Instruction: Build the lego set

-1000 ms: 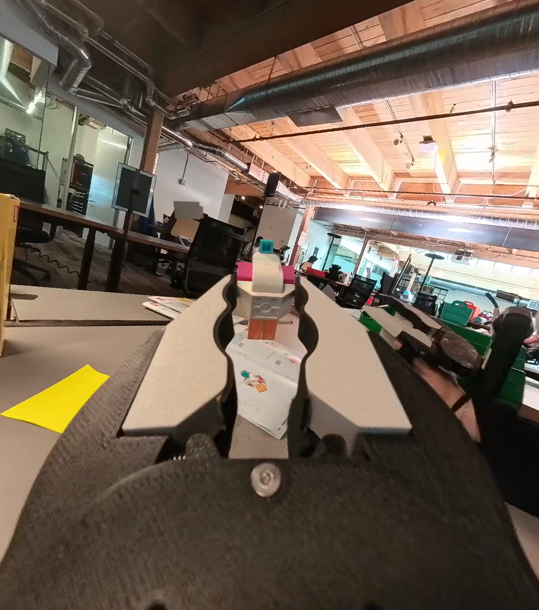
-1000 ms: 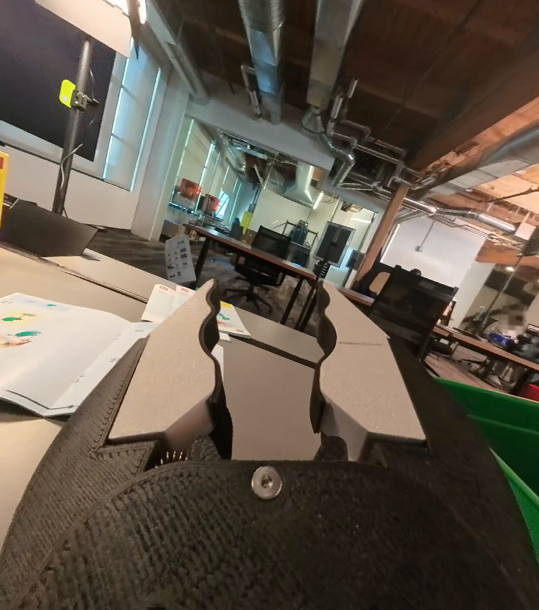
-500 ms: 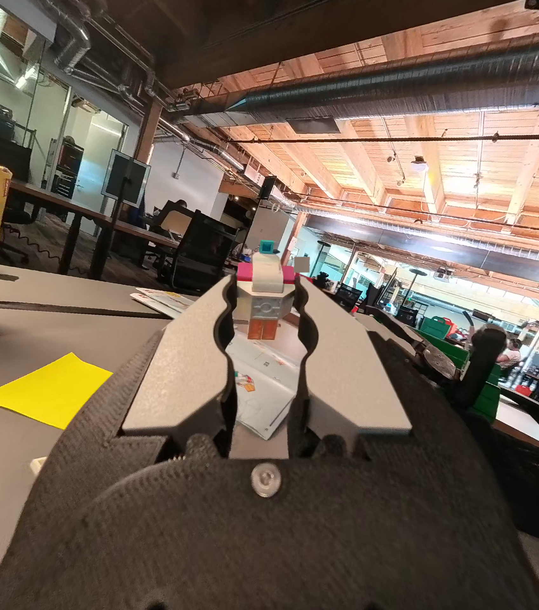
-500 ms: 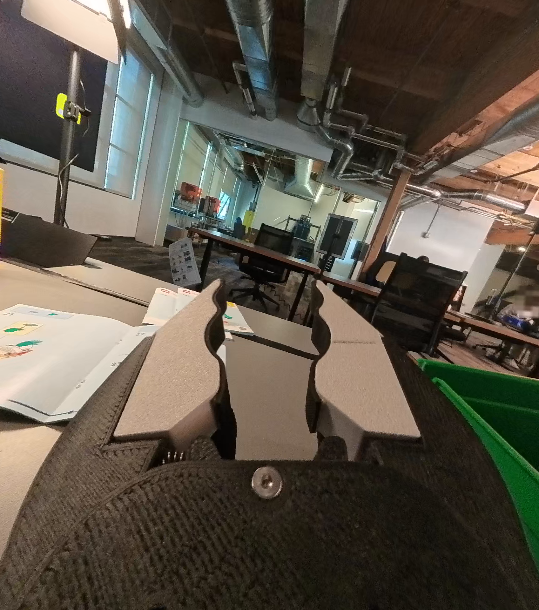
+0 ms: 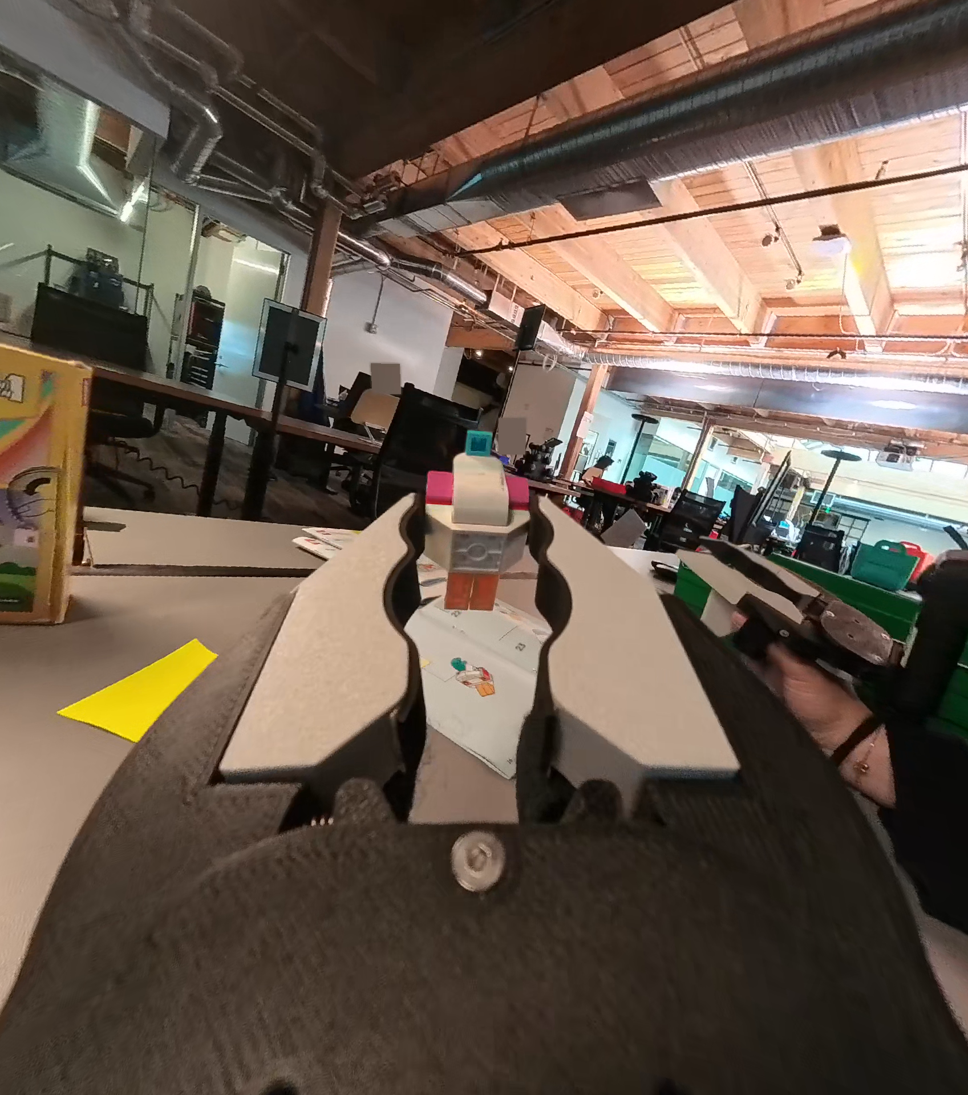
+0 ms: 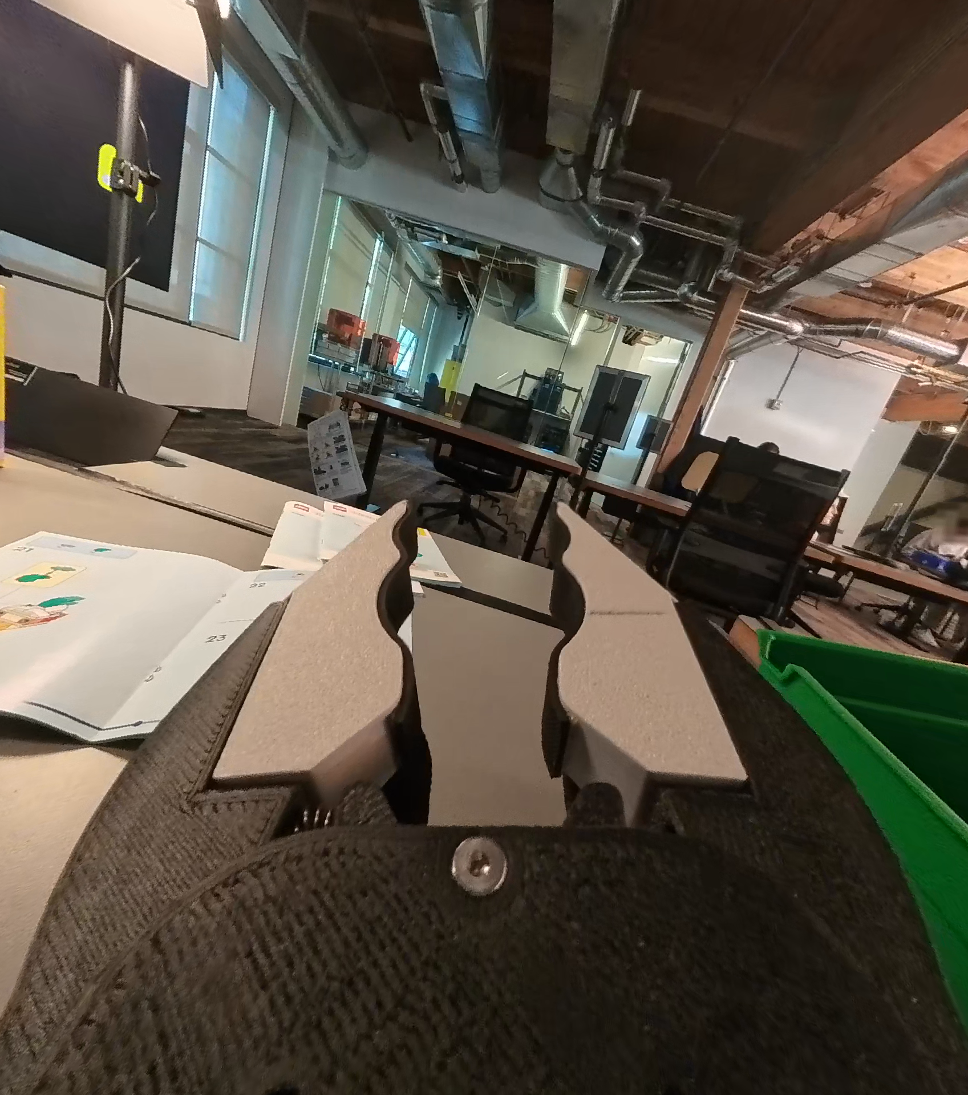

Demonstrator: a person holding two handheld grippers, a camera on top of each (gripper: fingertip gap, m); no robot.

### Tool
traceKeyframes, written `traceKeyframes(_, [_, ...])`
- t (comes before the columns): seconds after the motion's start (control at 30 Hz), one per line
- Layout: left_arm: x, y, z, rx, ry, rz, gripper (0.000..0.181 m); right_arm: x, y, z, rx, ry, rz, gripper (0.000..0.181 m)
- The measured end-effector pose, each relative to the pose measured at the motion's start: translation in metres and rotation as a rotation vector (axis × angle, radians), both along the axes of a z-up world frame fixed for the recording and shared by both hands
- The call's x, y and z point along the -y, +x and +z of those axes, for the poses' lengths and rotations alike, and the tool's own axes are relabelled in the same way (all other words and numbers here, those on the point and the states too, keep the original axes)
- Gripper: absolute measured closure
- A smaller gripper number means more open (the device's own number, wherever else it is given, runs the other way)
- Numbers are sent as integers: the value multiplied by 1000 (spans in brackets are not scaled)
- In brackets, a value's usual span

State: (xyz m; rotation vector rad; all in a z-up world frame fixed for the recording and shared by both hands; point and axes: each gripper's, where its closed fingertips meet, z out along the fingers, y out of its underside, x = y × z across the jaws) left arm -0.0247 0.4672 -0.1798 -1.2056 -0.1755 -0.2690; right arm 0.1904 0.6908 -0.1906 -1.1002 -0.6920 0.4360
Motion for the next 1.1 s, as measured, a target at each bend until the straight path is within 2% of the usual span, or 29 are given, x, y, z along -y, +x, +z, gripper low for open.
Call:
traceKeyframes(0.67, [-2, 17, -1, -52, -12, -50, 147, 8, -10, -7, 31, -26, 40, 143])
traceKeyframes(0.93, [-2, 23, 1, -72, -14, -69, 147, -3, 0, -11, 52, -57, -60, 143])
traceKeyframes(1.0, [3, 36, 11, -66, 57, -175, 147, -4, 1, -10, 54, -52, -73, 143])
traceKeyframes(1.03, [10, 52, 22, -37, 139, -326, 147, -4, 2, -9, 56, -45, -81, 143])
traceKeyframes(1.07, [20, 67, 32, 58, 202, -524, 148, -3, 2, -8, 62, -32, -85, 142])
traceKeyframes(1.1, [29, 74, 42, 218, 254, -715, 147, 0, 1, -6, 72, -10, -85, 140])
